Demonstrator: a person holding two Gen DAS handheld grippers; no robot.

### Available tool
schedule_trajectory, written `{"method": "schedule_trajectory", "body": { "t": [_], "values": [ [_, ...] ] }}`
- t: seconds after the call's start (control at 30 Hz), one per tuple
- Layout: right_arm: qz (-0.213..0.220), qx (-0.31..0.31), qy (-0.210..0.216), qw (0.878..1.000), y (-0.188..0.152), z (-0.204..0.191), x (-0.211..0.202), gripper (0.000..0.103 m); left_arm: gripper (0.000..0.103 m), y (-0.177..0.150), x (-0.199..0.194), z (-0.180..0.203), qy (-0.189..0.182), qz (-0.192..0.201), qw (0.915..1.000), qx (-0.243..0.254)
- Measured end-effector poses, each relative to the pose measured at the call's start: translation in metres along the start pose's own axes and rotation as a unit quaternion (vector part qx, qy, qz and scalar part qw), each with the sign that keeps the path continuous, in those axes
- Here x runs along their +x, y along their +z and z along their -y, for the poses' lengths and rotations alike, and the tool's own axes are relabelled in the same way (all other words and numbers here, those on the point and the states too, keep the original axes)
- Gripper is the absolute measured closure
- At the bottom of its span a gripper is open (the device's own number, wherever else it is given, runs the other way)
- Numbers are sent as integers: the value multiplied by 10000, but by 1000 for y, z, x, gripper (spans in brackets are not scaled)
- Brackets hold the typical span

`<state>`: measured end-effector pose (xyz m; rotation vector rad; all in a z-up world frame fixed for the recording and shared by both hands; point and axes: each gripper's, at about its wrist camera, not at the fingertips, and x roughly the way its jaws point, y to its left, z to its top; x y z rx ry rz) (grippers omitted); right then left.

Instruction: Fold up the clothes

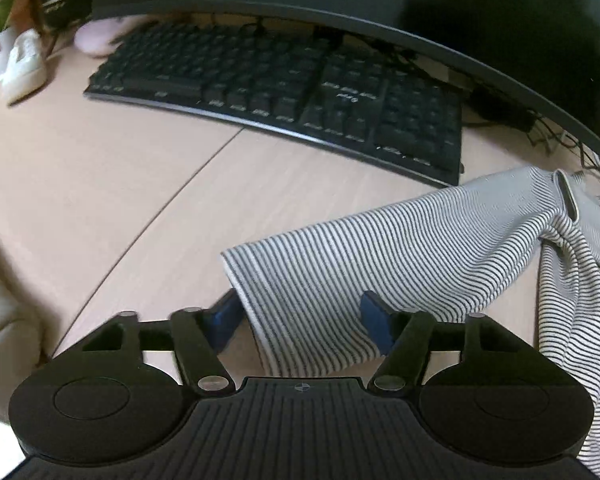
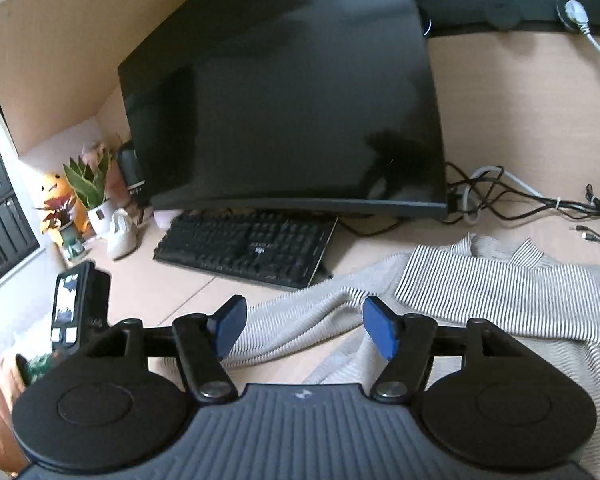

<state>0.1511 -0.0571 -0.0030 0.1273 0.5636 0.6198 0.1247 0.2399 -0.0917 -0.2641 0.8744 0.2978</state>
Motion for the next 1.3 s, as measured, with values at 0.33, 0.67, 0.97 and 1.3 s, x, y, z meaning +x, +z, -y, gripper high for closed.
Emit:
{"method": "schedule_trajectory", "body": {
  "t": [0.33, 0.67, 0.97, 1.3],
  "values": [
    [-345, -1051, -152, 9937, -30, -39, 37, 38, 88, 21, -50, -15, -1097, 637, 9917, -191],
    [169, -2350, 152, 9717, -31, -103, 80, 38, 97, 44, -105, 13, -1806, 1148, 9768, 62],
    [276, -2764, -58, 9606, -23, -104, 95, 64, 91, 53, -121, 24, -1730, 1199, 9776, 54],
    [-243, -1964, -58, 9802, -28, -56, 76, 55, 61, -1, -32, -20, -193, -78, 9974, -697]
  ]
}}
